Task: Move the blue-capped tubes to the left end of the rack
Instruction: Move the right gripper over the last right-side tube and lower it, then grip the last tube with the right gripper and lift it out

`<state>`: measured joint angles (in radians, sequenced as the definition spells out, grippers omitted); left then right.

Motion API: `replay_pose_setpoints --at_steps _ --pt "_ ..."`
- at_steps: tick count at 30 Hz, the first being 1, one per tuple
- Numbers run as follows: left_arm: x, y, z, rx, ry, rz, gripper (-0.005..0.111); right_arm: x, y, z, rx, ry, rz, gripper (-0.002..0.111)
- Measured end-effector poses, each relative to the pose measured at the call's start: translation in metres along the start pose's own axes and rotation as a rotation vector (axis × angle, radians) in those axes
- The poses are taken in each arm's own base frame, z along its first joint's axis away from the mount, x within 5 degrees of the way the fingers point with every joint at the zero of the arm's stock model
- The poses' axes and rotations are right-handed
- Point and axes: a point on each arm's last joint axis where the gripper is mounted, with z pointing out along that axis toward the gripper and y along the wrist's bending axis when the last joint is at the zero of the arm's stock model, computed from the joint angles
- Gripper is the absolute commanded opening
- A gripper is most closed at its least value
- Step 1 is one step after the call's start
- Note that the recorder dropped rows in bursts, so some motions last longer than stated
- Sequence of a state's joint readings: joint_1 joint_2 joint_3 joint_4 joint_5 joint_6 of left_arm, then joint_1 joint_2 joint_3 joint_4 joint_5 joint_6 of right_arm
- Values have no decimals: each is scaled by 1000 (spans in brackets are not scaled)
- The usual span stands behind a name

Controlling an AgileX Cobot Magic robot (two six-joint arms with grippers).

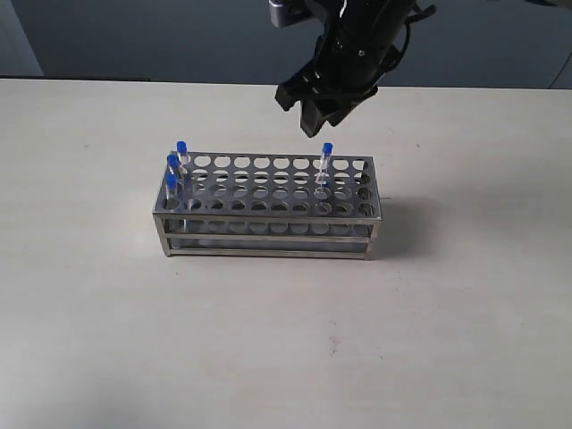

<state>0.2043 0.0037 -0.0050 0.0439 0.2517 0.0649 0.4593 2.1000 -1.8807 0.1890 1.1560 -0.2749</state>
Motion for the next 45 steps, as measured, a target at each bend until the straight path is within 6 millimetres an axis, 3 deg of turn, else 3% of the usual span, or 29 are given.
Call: replay_pose_setpoints --at_steps 8,28,43,45 --pt "0 0 0 0 0 0 0 4 -9 20 10 55 13 40" --pt "0 0 0 0 0 0 0 5 -14 19 -3 53 37 40" --pt "0 0 0 0 0 0 0 9 -15 34 -21 103 46 40" --pt "0 0 0 0 0 0 0 9 -16 37 -22 109 47 34"
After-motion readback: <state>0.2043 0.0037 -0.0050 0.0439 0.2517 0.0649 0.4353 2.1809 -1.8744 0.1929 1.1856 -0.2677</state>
